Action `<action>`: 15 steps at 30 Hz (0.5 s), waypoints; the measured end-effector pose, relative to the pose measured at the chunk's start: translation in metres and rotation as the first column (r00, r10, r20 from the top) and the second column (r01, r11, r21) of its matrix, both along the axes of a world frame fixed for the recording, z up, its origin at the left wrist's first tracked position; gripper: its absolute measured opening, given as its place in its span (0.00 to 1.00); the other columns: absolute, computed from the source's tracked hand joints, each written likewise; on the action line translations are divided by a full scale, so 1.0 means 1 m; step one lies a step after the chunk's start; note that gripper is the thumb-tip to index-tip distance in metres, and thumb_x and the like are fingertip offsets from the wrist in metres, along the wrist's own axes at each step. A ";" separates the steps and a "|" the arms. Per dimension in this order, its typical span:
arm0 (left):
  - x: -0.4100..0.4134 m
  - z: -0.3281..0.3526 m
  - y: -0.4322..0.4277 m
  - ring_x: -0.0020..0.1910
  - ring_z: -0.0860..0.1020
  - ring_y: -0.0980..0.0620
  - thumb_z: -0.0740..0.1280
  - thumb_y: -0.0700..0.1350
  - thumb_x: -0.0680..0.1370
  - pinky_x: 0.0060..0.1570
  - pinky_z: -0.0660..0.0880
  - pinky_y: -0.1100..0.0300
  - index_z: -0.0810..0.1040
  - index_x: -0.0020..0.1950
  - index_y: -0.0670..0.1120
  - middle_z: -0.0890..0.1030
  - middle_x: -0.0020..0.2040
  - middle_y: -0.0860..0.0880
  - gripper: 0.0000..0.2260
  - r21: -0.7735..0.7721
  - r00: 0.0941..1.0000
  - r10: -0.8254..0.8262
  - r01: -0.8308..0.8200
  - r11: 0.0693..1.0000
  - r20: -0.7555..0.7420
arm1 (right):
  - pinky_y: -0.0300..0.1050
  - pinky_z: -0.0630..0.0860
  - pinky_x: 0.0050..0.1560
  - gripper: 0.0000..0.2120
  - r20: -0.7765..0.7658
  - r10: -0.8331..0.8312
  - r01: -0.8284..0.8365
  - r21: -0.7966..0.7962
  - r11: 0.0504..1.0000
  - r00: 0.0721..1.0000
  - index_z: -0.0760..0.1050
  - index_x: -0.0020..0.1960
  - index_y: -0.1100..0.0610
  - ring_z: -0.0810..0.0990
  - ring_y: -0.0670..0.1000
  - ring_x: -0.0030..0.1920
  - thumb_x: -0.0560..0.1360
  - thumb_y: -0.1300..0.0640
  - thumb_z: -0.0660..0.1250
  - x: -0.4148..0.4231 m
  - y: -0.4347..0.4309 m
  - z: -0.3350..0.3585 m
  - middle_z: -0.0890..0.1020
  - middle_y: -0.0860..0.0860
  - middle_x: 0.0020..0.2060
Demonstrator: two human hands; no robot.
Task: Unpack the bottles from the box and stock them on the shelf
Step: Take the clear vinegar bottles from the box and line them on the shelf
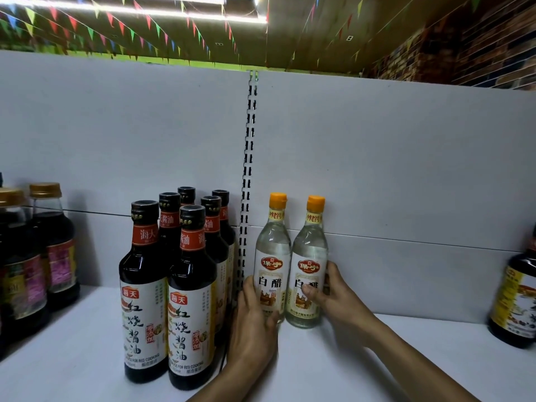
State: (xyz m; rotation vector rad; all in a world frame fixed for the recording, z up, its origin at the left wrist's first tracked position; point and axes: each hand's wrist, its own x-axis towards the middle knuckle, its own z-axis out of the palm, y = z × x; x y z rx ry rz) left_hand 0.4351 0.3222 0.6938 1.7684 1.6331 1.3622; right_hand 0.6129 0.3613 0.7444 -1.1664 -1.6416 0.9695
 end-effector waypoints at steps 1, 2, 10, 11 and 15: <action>0.000 0.000 0.000 0.77 0.64 0.49 0.69 0.47 0.81 0.74 0.67 0.52 0.44 0.83 0.50 0.58 0.81 0.49 0.40 -0.003 1.000 0.000 0.000 1.000 -0.002 | 0.33 0.81 0.45 0.26 0.003 0.000 0.000 -0.003 1.000 1.000 0.61 0.72 0.50 0.79 0.39 0.55 0.80 0.60 0.69 0.000 0.000 0.000 0.79 0.40 0.58; 0.000 0.000 0.000 0.78 0.64 0.49 0.69 0.47 0.81 0.75 0.67 0.51 0.44 0.83 0.50 0.57 0.82 0.49 0.40 -0.005 1.000 0.000 0.000 1.000 0.000 | 0.34 0.81 0.47 0.27 0.005 0.000 0.000 -0.004 1.000 1.000 0.61 0.73 0.50 0.80 0.39 0.55 0.80 0.59 0.69 0.000 0.000 0.000 0.79 0.40 0.58; 0.001 0.005 -0.003 0.77 0.65 0.50 0.69 0.45 0.81 0.73 0.66 0.55 0.41 0.83 0.50 0.56 0.82 0.49 0.41 -0.036 1.000 -0.007 0.007 0.999 0.000 | 0.43 0.79 0.60 0.27 0.028 -0.006 0.007 -0.030 1.000 1.000 0.60 0.74 0.48 0.80 0.45 0.61 0.80 0.59 0.69 -0.001 -0.007 0.004 0.79 0.46 0.65; 0.001 0.005 -0.003 0.77 0.65 0.49 0.68 0.45 0.81 0.73 0.66 0.54 0.41 0.83 0.50 0.55 0.82 0.49 0.42 -0.046 1.000 -0.006 0.006 0.999 -0.006 | 0.42 0.80 0.58 0.27 0.039 -0.002 0.003 -0.032 0.999 0.999 0.60 0.74 0.48 0.79 0.44 0.60 0.80 0.58 0.69 -0.001 -0.009 0.006 0.79 0.46 0.65; 0.004 0.009 -0.007 0.77 0.65 0.42 0.67 0.48 0.81 0.71 0.68 0.51 0.37 0.82 0.46 0.51 0.81 0.43 0.43 -0.137 1.000 0.011 -0.014 0.990 -0.023 | 0.41 0.80 0.59 0.29 0.082 -0.023 0.025 -0.025 0.999 0.996 0.57 0.76 0.50 0.78 0.46 0.62 0.81 0.57 0.68 -0.005 -0.020 0.011 0.77 0.43 0.62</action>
